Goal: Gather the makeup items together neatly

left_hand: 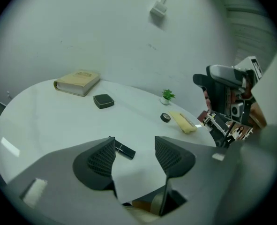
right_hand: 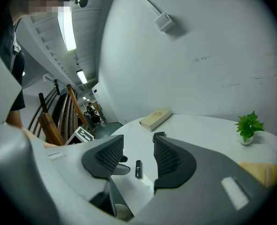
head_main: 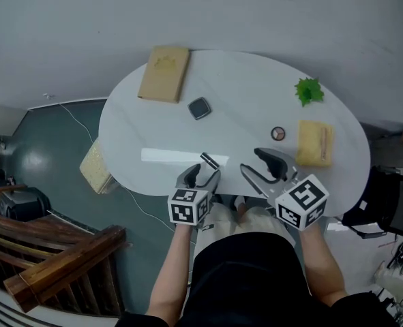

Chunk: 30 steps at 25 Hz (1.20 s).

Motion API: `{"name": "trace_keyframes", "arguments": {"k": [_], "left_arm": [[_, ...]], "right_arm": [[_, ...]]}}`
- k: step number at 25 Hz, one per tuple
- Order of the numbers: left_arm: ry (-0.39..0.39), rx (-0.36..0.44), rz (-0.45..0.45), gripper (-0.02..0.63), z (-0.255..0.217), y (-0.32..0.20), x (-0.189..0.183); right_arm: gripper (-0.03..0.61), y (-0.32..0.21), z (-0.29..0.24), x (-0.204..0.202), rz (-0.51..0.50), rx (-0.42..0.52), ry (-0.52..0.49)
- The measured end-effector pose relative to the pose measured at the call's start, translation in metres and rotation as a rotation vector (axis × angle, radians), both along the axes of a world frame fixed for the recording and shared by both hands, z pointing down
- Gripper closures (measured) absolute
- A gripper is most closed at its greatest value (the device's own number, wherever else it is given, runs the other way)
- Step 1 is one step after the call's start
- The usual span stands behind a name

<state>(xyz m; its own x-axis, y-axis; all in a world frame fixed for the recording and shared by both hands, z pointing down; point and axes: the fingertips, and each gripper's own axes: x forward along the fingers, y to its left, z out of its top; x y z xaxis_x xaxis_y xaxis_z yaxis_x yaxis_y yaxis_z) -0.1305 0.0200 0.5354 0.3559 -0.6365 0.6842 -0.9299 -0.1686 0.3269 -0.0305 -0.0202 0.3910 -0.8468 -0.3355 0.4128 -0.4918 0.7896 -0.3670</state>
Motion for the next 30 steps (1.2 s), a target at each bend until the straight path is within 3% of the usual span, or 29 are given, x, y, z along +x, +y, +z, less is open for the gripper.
{"name": "trace_keyframes", "arguments": {"k": [16, 30], "left_arm": [[0.19, -0.158, -0.334, 0.388, 0.054, -0.006, -0.008], [0.185, -0.221, -0.373, 0.46, 0.07, -0.011, -0.003]], "right_arm": [[0.391, 0.004, 0.028, -0.006, -0.053, -0.071, 0.029], [0.39, 0.005, 0.035, -0.01, -0.052, -0.091, 0.039]]}}
